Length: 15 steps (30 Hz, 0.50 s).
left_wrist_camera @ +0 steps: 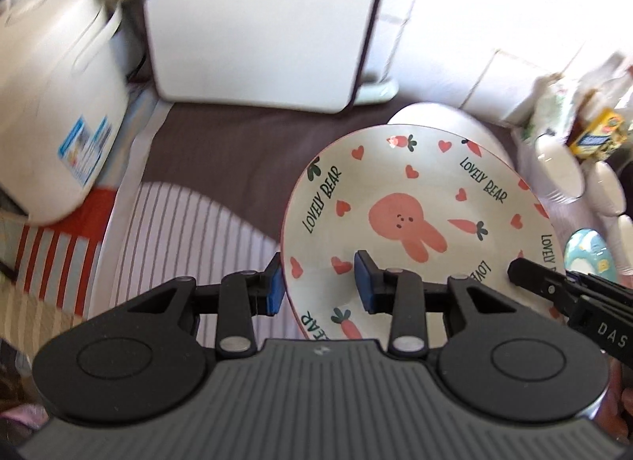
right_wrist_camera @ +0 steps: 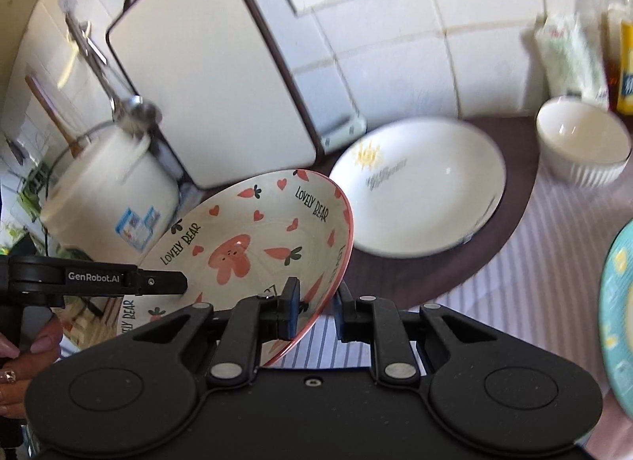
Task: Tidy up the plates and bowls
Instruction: 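Lift the bunny plate and carry it over the sun-print plate with the right gripper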
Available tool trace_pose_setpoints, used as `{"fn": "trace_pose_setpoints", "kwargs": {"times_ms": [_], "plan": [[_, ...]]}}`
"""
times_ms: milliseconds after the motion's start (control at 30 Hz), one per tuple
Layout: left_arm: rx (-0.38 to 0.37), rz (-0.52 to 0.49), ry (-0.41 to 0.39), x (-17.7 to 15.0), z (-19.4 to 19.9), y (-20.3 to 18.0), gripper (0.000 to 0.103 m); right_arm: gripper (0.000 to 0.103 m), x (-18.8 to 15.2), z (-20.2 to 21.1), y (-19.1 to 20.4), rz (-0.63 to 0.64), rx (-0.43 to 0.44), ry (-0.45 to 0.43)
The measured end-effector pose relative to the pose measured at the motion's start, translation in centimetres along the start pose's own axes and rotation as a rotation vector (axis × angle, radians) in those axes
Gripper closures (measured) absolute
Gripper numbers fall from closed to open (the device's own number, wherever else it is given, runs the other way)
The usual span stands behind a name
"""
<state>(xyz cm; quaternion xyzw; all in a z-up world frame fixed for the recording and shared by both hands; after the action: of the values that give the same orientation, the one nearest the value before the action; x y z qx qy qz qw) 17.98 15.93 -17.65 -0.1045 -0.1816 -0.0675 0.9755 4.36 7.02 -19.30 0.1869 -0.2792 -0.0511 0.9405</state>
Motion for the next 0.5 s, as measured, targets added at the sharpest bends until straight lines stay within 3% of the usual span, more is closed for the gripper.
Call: {"fn": "trace_pose_setpoints", "kwargs": {"times_ms": [233, 500], "plan": [[-0.03, -0.059, -0.012, 2.1, 2.3, -2.6, 0.069, 0.081, 3.1, 3.8, -1.2, 0.016, -0.029, -0.067], [-0.026, -0.118, -0.022, 3.8, 1.0, -4.3, 0.069, 0.081, 5.0, 4.5, -3.6, 0.011, -0.058, -0.094]]}}
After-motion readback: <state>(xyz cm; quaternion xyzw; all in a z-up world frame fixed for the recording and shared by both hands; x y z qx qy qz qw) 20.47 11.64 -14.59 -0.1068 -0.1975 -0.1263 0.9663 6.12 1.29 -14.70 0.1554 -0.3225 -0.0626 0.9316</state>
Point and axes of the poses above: each gripper's, at about its wrist camera, not at the fingertips, and z roughly against the way its jaws point, y to its left, x to its top, the point moved 5 cm from there along -z, roughly the way its jaws point, and after that the axes turned 11 degrees about y, right-handed, at the moved point
